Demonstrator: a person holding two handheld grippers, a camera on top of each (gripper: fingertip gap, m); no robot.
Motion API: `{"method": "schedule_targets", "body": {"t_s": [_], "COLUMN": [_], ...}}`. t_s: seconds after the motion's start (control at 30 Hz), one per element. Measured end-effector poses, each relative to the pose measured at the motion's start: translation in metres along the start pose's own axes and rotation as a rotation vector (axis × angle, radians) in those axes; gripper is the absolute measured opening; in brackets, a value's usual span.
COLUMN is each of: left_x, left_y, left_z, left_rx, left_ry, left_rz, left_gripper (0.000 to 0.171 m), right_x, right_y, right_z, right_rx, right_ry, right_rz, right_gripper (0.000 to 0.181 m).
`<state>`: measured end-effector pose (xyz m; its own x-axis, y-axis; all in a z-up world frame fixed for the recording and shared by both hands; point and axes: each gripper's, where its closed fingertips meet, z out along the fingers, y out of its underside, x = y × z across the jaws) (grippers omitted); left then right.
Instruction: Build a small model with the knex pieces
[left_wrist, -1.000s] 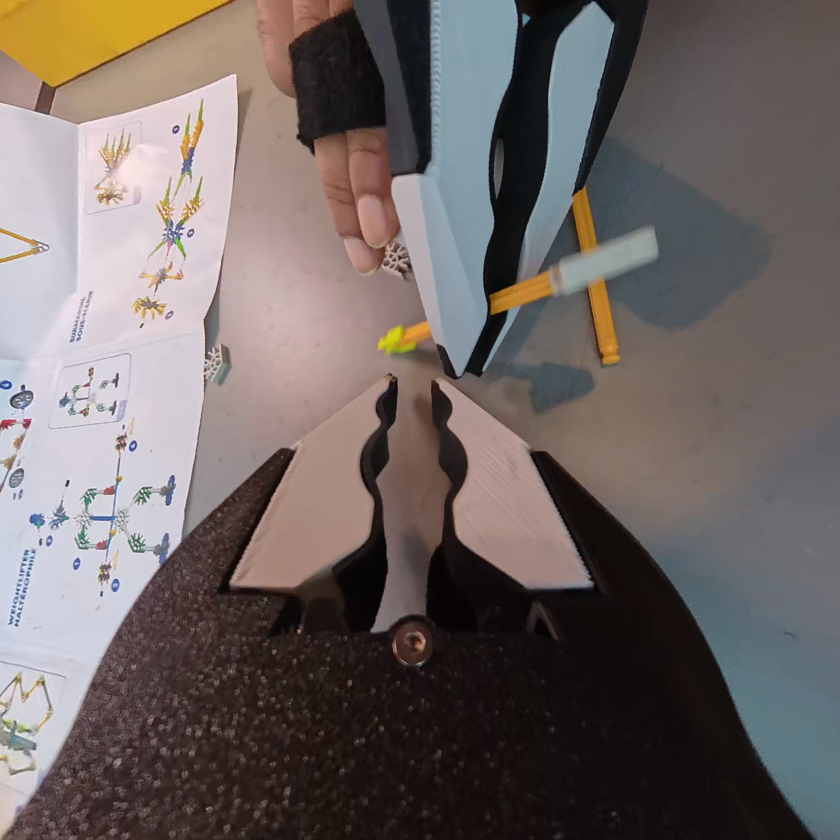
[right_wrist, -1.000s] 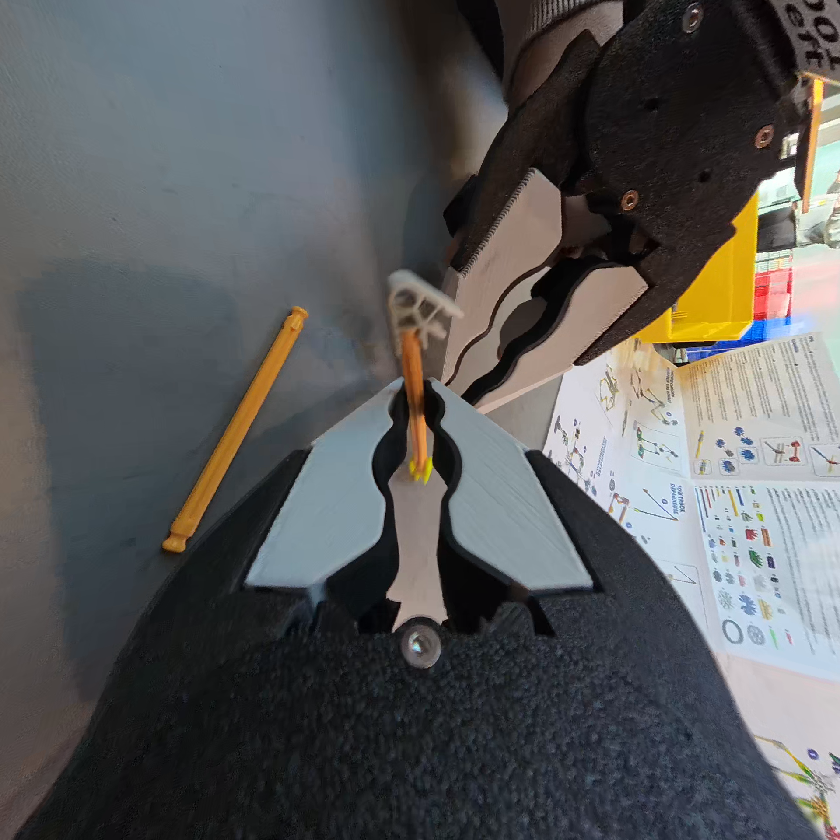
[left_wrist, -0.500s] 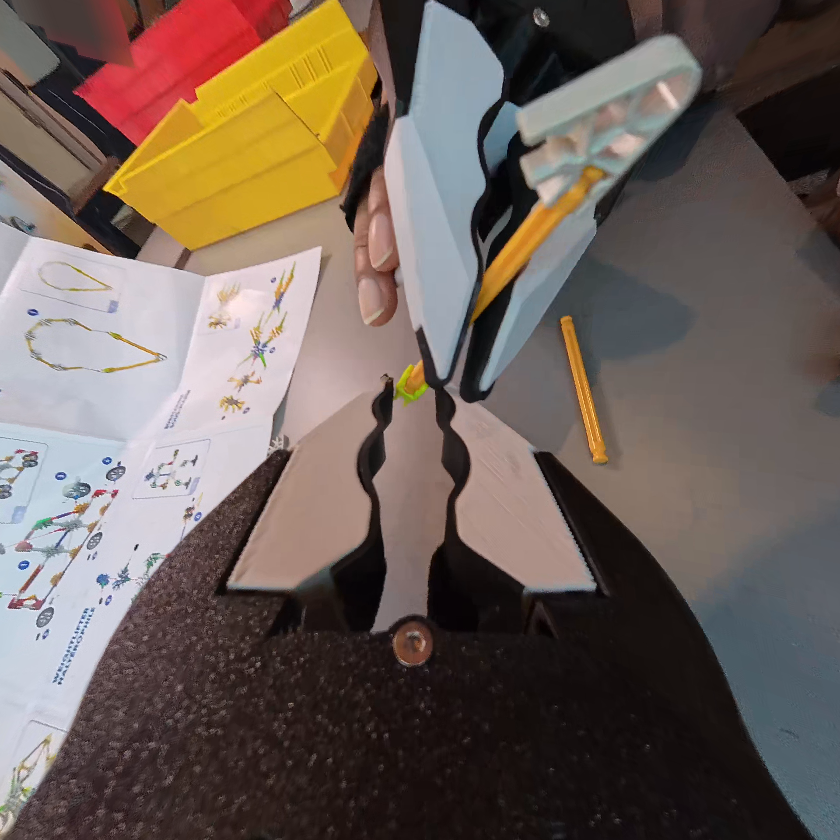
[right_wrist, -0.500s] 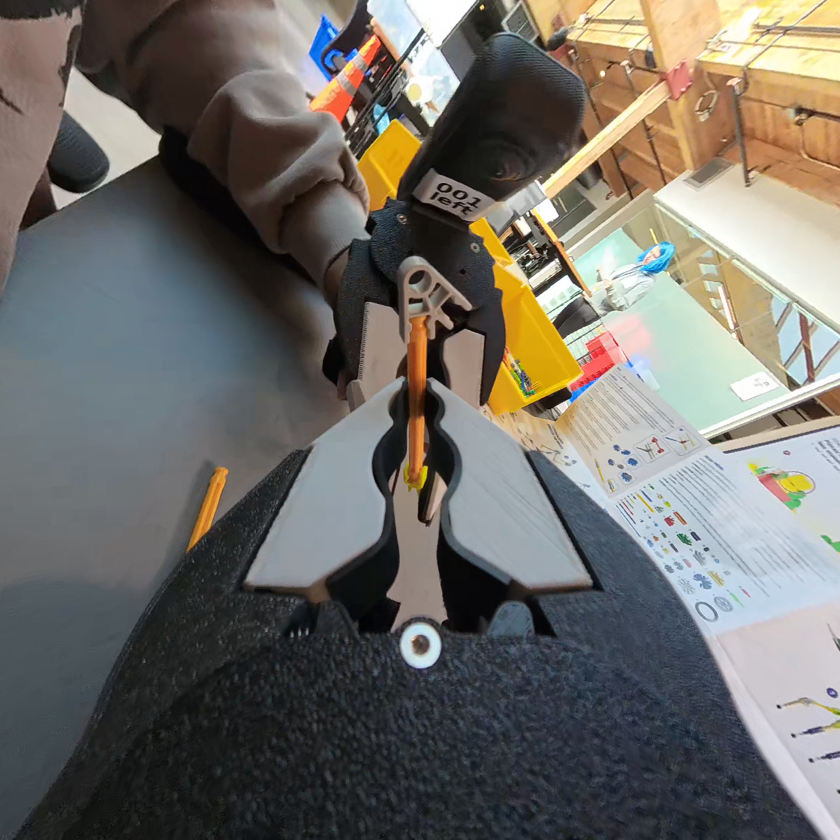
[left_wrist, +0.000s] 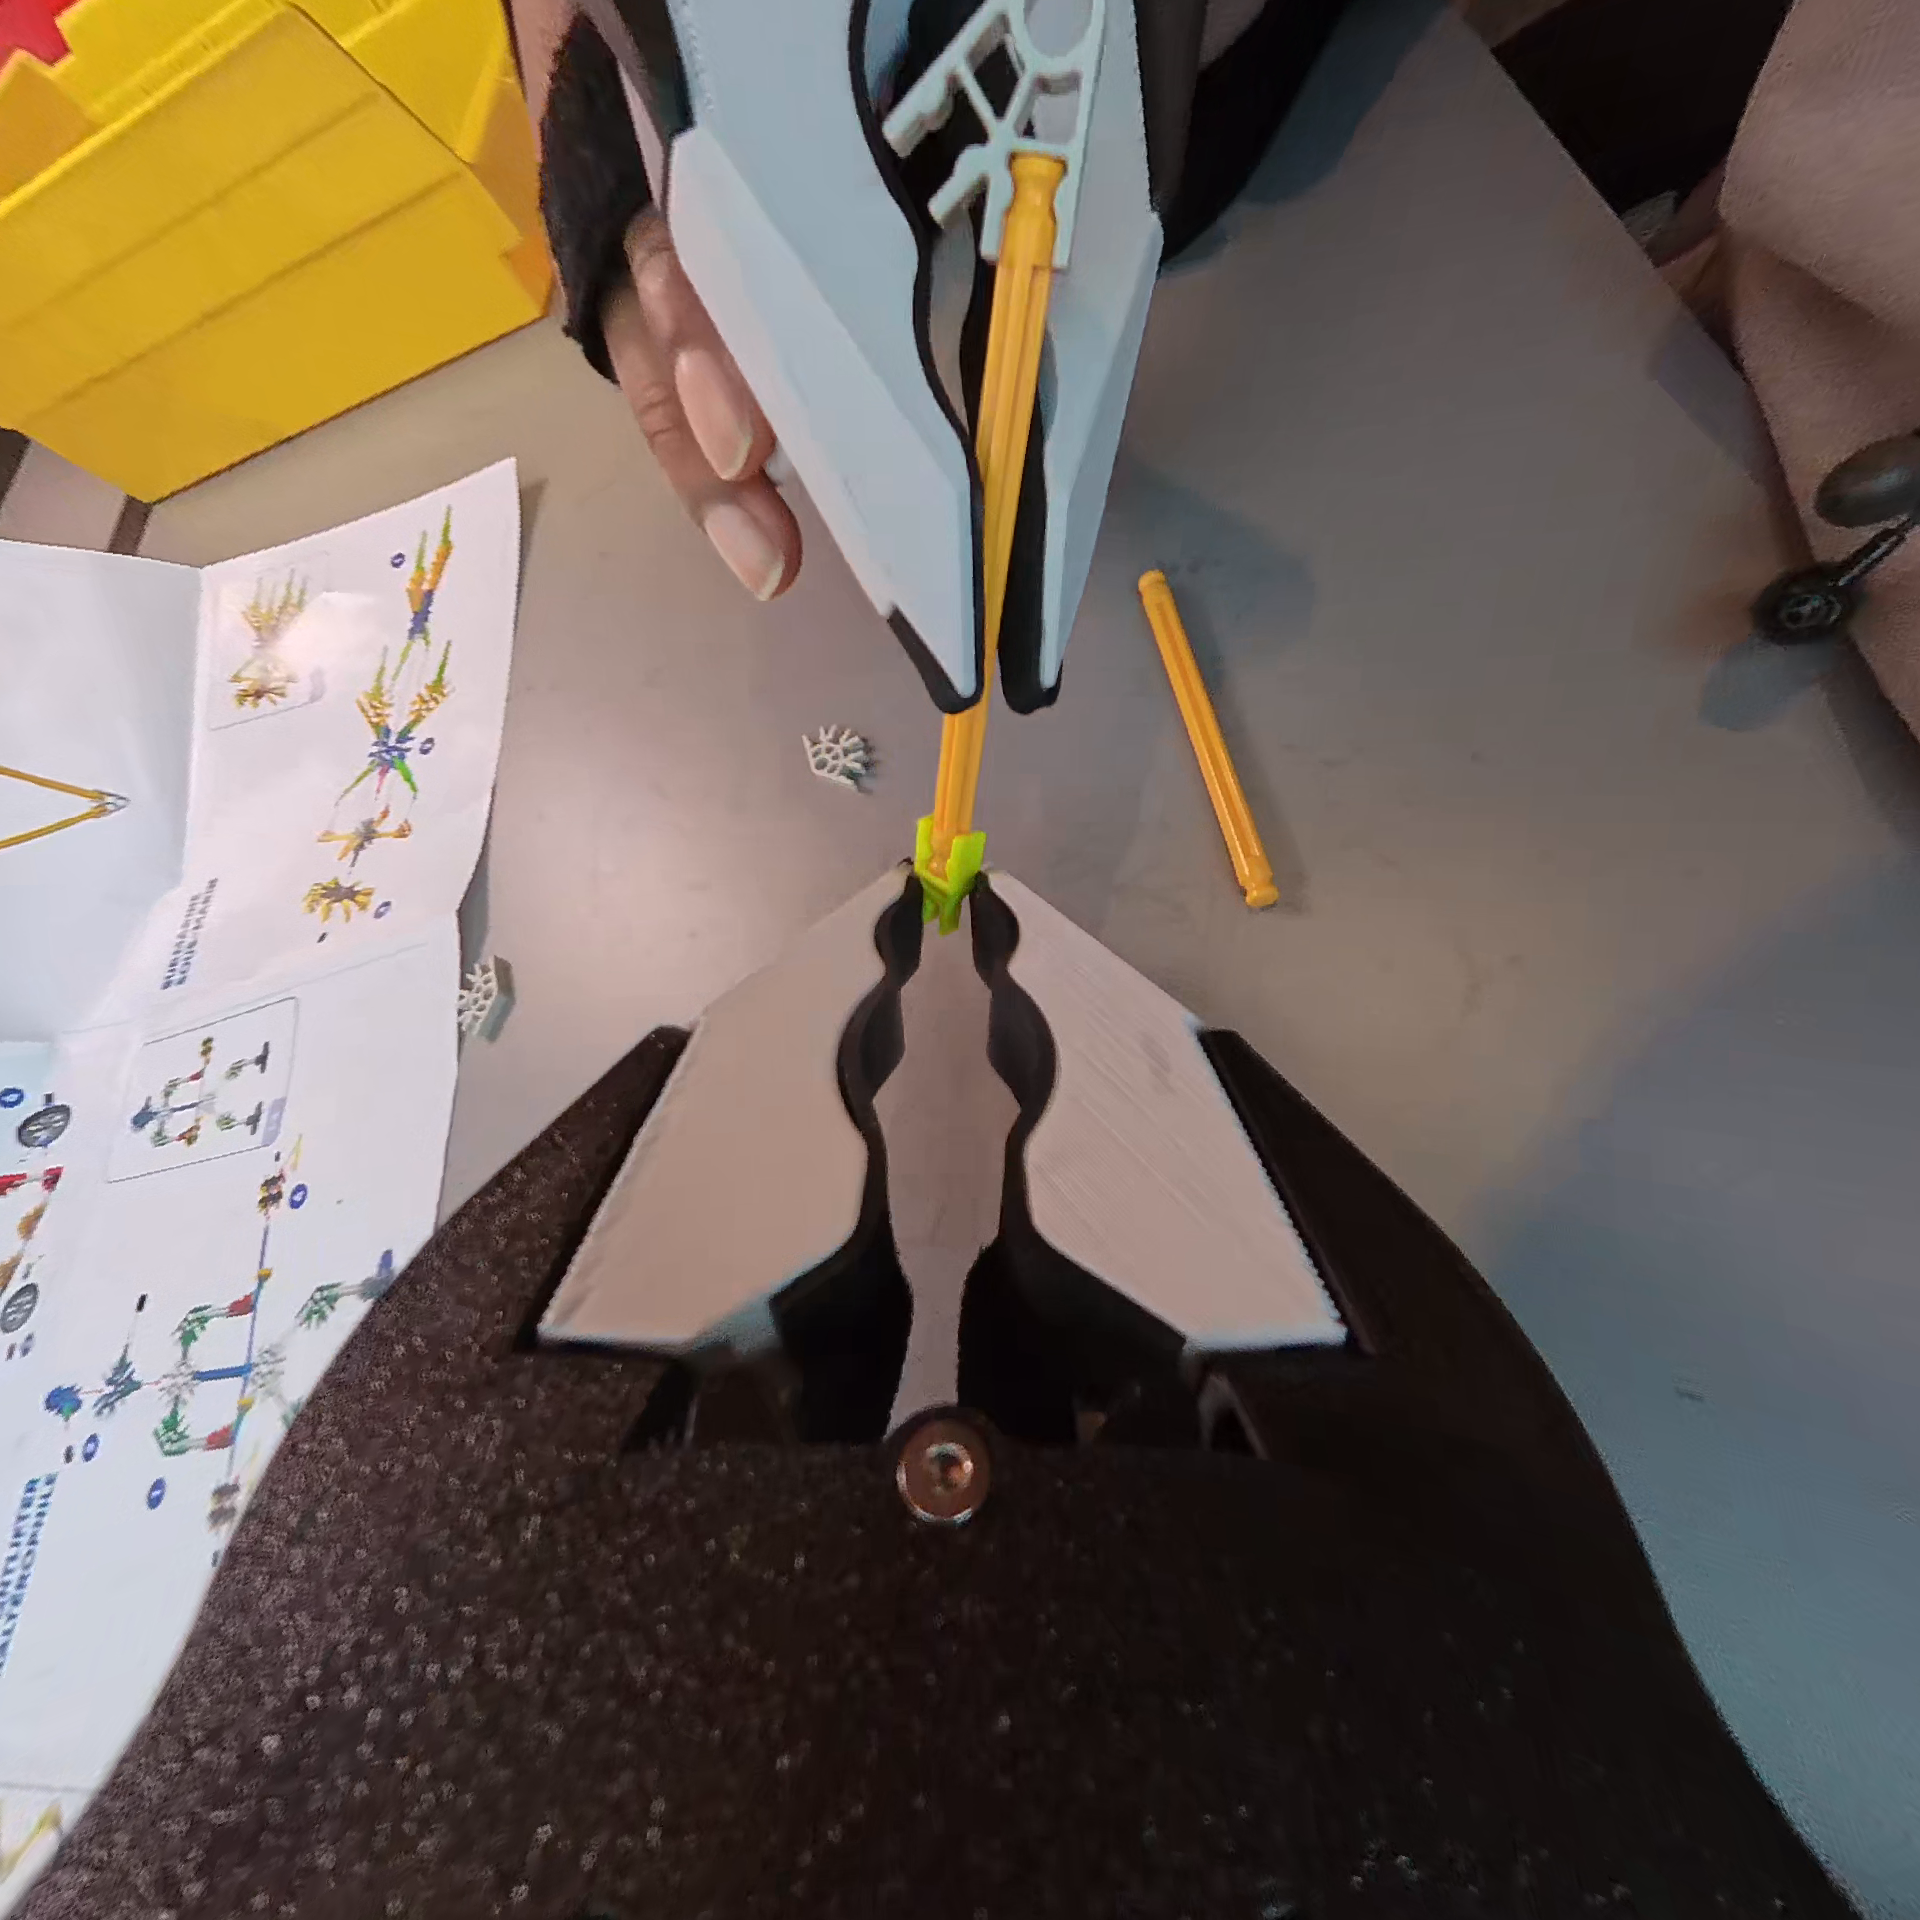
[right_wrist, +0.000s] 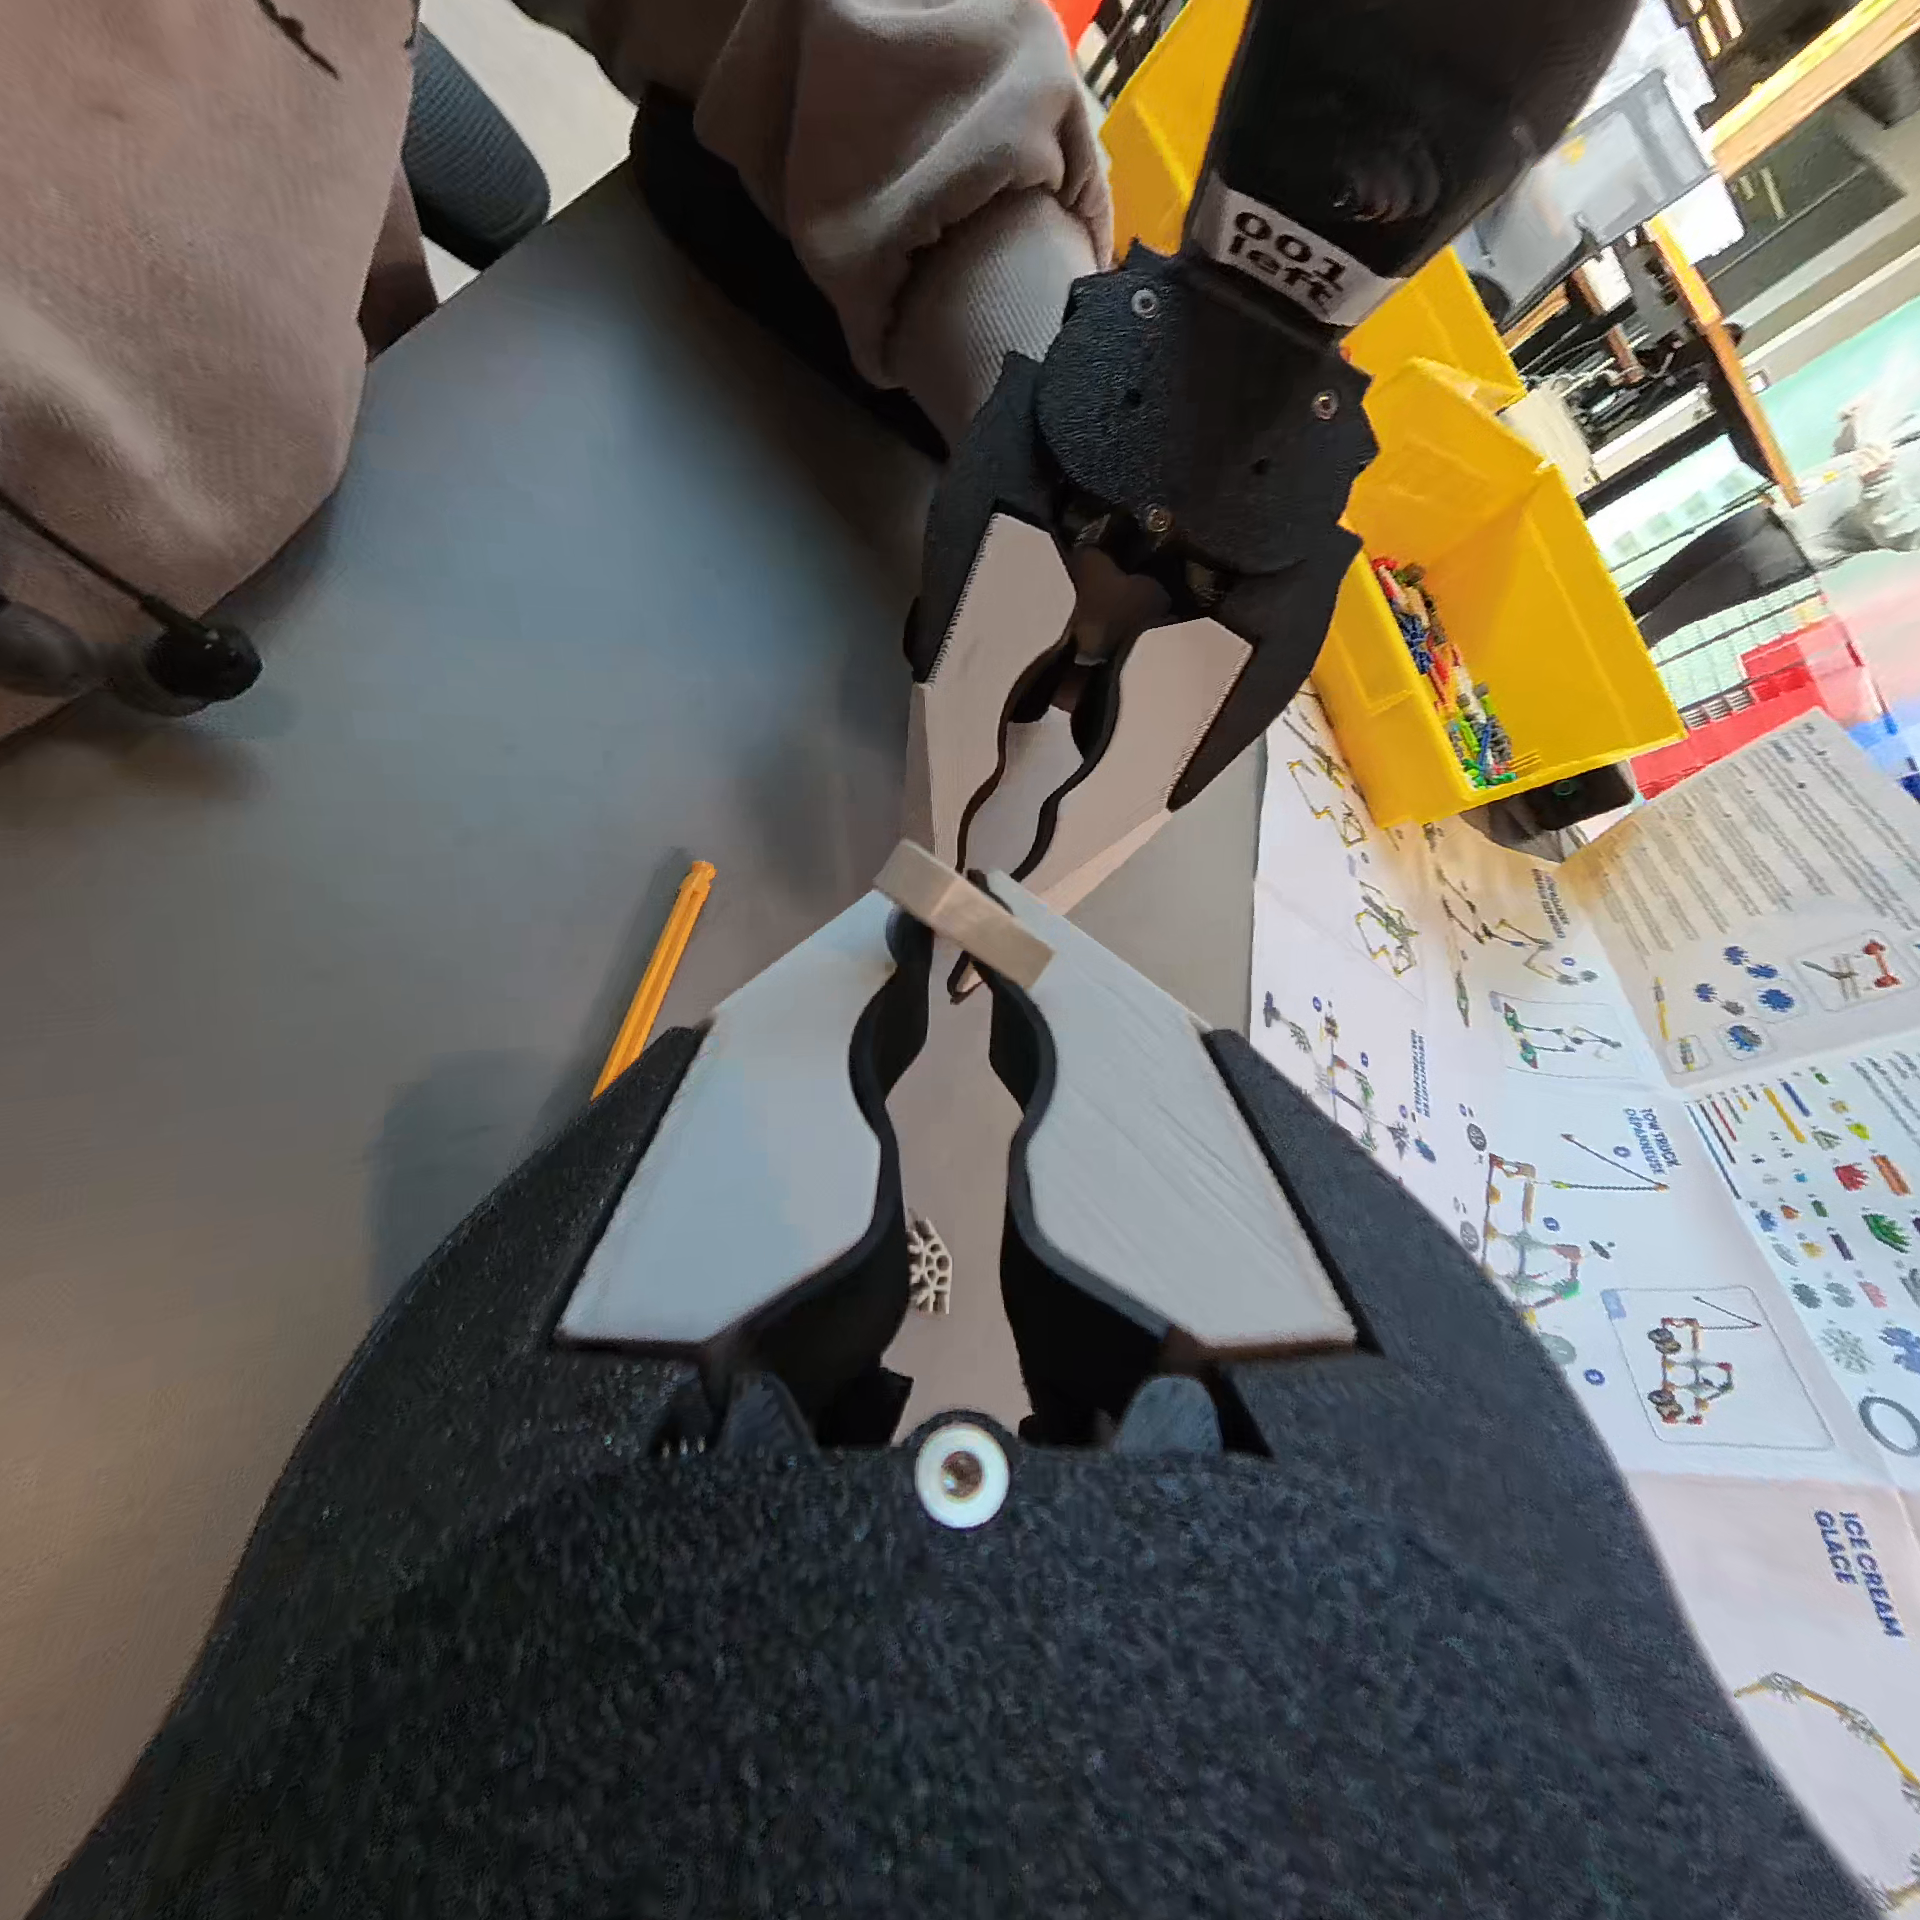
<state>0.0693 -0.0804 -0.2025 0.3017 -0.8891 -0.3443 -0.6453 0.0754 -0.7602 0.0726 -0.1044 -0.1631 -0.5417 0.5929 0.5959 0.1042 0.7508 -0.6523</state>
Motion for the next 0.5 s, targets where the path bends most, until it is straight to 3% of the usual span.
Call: {"method": "schedule_targets", "body": {"t_s": [0.17, 0.33, 0.5], "left_x": [0.004, -0.012, -0.013], "left_y": [0.007, 0.013, 0.012], "left_z": [0.006, 0.002, 0.006], "left_rx": [-0.029, -0.057, -0.102], "left_ry": [0.056, -0.04, -0.124], "left_rz": [-0.045, -0.074, 0.001], "left_gripper": [0.009, 0.016, 0.015], "right_x": [-0.004, 0.008, 0.002], "right_y": [0.008, 0.024, 0.039], "right_z": [0.003, 0.011, 0.023], "right_rx": [-0.056, -0.127, -0.204], "right_ry": [0.002, 0.149, 0.17], "right_rz": [-0.033, -0.052, -0.045], "right_gripper": [0.004, 0.003, 0.004]}}
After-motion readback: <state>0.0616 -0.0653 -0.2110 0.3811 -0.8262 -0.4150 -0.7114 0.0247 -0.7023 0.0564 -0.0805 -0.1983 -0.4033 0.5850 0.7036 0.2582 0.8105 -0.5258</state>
